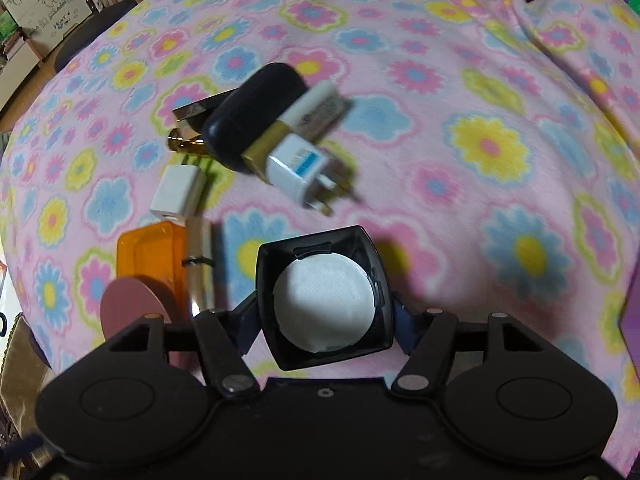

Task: Organize rigid objects
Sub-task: 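Grasp the maroon round compact with the left gripper while the right gripper grasps the black square compact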

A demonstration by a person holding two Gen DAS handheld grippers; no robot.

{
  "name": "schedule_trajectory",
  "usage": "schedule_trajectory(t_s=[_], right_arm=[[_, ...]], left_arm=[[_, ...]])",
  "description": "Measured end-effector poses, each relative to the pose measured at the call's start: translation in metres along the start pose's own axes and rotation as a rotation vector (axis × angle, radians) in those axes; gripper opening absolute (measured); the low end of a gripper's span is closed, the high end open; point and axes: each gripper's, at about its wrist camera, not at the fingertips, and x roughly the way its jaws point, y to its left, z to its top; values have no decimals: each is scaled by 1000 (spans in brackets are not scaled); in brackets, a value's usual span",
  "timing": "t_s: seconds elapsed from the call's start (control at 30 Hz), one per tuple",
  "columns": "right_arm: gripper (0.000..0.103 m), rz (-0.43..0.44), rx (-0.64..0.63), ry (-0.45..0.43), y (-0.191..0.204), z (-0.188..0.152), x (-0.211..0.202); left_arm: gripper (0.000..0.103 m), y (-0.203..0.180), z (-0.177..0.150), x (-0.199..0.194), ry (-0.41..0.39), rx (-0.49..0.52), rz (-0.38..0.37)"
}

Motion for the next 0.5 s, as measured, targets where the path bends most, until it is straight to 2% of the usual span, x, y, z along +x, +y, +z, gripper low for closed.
schedule_trajectory(t_s=[0.23,0.33,0.5], right_arm=[[65,-5,15,-46,-11,4,-11],[65,11,21,-28,-15,3,-7],[65,16,28,-6,-18,2,2]], left_arm=[[97,-38,31,22,-18,55,-45],[97,-46,36,25,-28,64,-48],[97,-52,44,41,6,56,-42]])
